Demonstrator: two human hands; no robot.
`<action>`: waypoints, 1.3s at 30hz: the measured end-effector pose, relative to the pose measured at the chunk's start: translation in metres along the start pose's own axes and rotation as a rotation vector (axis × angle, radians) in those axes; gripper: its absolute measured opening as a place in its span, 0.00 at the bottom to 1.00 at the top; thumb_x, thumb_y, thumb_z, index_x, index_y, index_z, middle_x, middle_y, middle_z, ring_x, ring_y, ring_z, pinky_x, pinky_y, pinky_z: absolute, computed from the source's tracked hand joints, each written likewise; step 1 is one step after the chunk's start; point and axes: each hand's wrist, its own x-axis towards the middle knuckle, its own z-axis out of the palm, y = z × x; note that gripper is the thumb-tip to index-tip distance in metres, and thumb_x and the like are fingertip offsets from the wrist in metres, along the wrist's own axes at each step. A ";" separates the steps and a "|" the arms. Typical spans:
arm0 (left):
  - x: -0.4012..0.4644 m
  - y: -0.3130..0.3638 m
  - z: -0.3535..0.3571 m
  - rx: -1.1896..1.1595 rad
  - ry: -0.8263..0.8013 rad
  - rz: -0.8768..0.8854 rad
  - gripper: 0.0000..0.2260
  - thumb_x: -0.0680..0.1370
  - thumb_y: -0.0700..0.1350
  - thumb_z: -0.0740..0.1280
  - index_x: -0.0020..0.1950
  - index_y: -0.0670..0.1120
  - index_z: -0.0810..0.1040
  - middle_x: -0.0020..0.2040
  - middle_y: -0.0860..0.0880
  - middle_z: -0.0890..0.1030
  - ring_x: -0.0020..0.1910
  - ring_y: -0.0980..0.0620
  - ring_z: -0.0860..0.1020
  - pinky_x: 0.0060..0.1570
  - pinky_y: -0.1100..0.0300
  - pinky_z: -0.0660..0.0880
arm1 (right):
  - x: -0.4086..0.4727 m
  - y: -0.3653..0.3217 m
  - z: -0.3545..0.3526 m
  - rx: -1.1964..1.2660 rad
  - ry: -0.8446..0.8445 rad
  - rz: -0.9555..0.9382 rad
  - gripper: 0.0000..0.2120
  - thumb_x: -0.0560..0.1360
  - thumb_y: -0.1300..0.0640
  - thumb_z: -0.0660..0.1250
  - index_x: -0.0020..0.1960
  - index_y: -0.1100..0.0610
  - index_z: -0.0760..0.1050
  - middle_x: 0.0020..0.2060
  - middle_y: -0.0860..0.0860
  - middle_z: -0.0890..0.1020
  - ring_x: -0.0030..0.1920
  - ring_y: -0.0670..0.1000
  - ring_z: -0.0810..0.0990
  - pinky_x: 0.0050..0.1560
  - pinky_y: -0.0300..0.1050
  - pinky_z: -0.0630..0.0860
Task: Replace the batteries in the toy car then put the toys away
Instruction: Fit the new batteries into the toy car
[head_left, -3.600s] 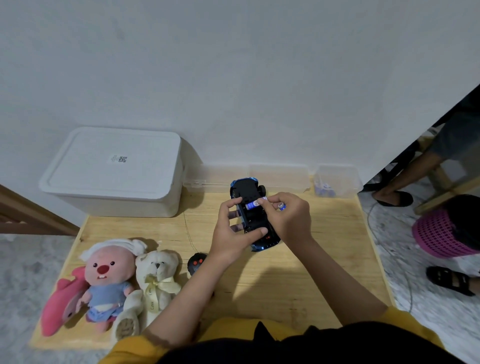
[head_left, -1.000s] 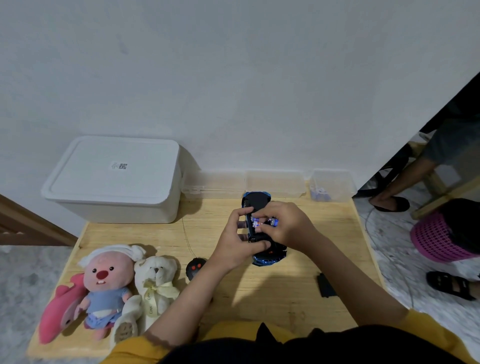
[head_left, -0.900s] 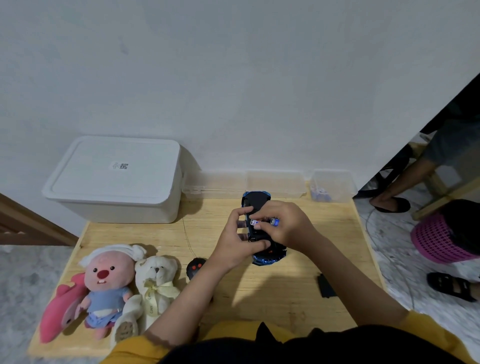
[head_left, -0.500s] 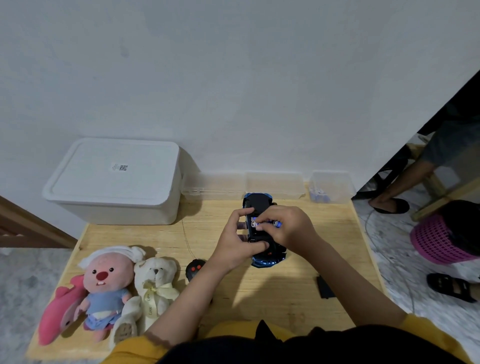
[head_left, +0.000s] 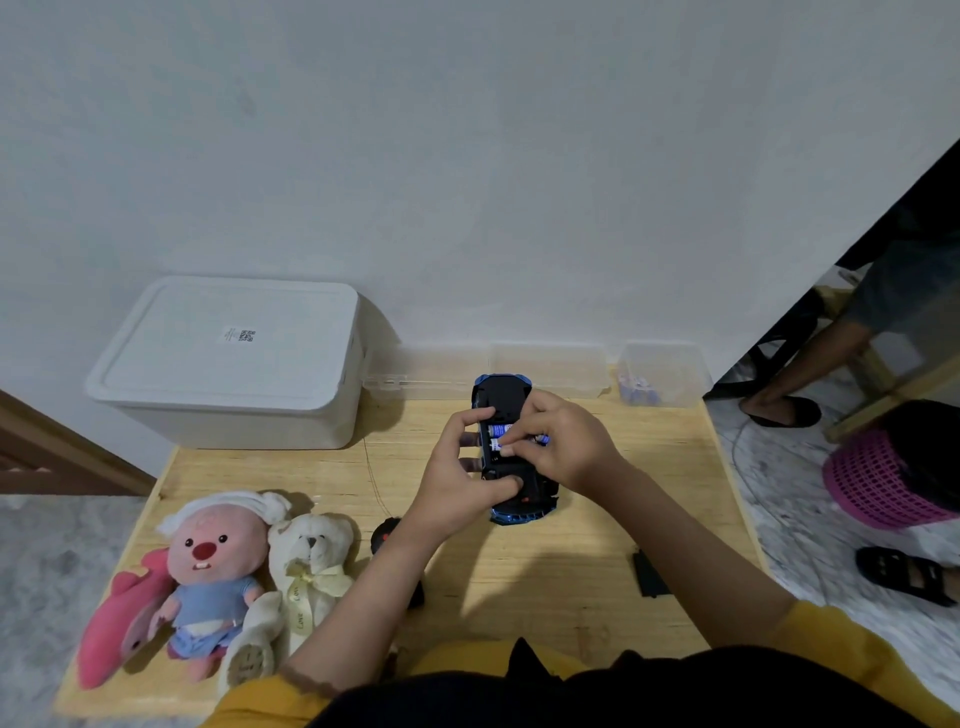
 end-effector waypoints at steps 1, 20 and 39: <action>0.000 0.001 0.000 0.014 0.001 0.006 0.31 0.61 0.39 0.73 0.59 0.62 0.71 0.56 0.50 0.74 0.48 0.47 0.78 0.41 0.51 0.82 | 0.000 0.000 -0.001 0.009 -0.003 0.004 0.04 0.70 0.56 0.73 0.44 0.52 0.84 0.36 0.42 0.70 0.37 0.49 0.75 0.37 0.48 0.72; 0.002 -0.006 0.003 -0.027 -0.031 -0.031 0.32 0.66 0.33 0.75 0.62 0.57 0.69 0.56 0.46 0.73 0.44 0.51 0.79 0.38 0.58 0.79 | -0.010 -0.005 -0.008 0.348 0.021 0.222 0.12 0.74 0.64 0.67 0.55 0.55 0.73 0.52 0.51 0.76 0.52 0.49 0.79 0.54 0.48 0.79; 0.003 -0.004 0.003 -0.125 0.123 0.049 0.35 0.64 0.37 0.78 0.64 0.57 0.67 0.58 0.49 0.72 0.54 0.46 0.77 0.48 0.52 0.80 | -0.021 -0.013 0.017 0.215 0.486 0.155 0.10 0.67 0.65 0.73 0.46 0.57 0.78 0.37 0.45 0.82 0.39 0.43 0.81 0.42 0.41 0.78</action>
